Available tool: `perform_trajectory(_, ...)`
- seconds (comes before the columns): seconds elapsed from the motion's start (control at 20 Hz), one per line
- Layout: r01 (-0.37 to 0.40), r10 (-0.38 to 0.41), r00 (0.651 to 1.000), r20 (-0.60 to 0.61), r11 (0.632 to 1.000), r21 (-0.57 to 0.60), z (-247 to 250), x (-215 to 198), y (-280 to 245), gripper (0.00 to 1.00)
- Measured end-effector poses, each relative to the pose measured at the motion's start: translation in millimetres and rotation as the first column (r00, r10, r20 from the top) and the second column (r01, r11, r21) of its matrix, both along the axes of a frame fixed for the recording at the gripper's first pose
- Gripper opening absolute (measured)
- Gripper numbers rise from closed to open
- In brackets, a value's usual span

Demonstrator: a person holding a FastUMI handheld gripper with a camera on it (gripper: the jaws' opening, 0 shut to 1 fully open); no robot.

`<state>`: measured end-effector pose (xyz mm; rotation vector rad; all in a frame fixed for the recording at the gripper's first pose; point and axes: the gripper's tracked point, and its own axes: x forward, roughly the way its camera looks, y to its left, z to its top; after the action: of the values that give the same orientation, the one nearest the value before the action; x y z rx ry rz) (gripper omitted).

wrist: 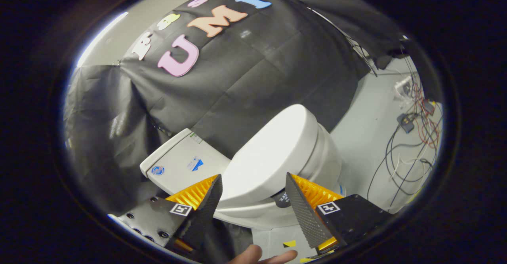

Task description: Open the toilet lid.

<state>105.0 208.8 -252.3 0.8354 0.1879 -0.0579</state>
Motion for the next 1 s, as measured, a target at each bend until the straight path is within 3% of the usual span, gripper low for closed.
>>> perform_trajectory(0.3,0.069,-0.067,0.998,-0.017,0.979,0.193,-31,-2,-8,0.97)
perform_trajectory(0.45,0.115,-0.092,0.991,-0.098,0.958,0.264,-55,-4,-9,0.95)
perform_trajectory(0.65,0.118,-0.086,0.99,-0.109,0.933,0.341,-56,13,-3,0.7)
perform_trajectory(0.75,0.104,-0.041,0.98,-0.196,0.941,0.322,-70,21,8,0.56)
perform_trajectory(1.0,0.127,-0.045,0.965,-0.258,0.941,0.314,-70,22,0,0.18)
